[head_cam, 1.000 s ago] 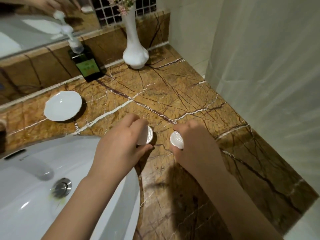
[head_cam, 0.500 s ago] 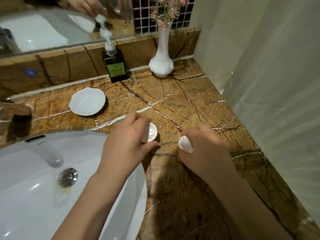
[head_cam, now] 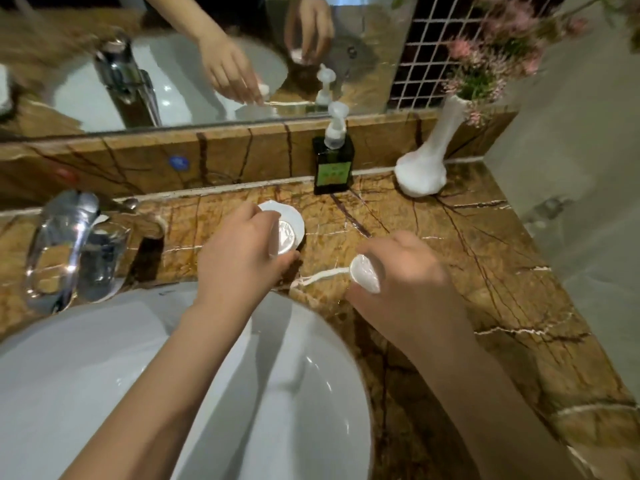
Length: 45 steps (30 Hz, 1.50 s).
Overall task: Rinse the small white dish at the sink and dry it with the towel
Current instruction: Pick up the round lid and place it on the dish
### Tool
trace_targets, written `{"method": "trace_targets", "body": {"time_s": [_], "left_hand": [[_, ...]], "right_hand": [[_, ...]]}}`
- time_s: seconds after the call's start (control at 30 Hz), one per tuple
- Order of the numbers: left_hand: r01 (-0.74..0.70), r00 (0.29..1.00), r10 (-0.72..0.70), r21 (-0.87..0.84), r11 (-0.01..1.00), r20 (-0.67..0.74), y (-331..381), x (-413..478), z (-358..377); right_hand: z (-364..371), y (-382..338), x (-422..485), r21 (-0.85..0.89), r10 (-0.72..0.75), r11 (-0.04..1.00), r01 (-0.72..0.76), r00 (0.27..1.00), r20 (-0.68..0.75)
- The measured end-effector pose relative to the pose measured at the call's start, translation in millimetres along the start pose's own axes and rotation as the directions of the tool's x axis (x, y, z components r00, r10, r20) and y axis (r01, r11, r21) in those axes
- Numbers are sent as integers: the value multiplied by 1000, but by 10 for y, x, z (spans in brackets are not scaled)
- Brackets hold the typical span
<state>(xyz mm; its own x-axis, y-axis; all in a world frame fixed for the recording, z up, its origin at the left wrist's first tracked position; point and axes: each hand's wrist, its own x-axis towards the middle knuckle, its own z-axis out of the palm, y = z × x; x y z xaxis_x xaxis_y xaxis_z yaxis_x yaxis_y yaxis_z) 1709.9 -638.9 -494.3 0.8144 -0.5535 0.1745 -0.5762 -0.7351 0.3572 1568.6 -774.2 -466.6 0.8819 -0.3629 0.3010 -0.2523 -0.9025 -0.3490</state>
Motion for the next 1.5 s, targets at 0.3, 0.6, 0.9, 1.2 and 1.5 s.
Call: {"method": "trace_targets", "body": {"time_s": [0.3, 0.6, 0.9, 1.2, 1.5], "left_hand": [[29, 998, -33, 87, 996, 49, -241, 278, 146], [0, 998, -7, 100, 995, 67, -303, 236, 202], [0, 996, -8, 89, 996, 89, -274, 210, 194], [17, 999, -19, 52, 998, 38, -479, 58, -31], [39, 992, -45, 53, 998, 116, -605, -60, -131]], "right_hand": [[125, -149, 313, 22, 106, 994, -111, 980, 166], [235, -183, 379, 4, 110, 994, -113, 979, 174], [314, -258, 403, 46, 106, 992, -118, 971, 215], [638, -380, 692, 149, -21, 989, 0, 990, 140], [1005, -555, 972, 101, 37, 992, -71, 953, 302]]}}
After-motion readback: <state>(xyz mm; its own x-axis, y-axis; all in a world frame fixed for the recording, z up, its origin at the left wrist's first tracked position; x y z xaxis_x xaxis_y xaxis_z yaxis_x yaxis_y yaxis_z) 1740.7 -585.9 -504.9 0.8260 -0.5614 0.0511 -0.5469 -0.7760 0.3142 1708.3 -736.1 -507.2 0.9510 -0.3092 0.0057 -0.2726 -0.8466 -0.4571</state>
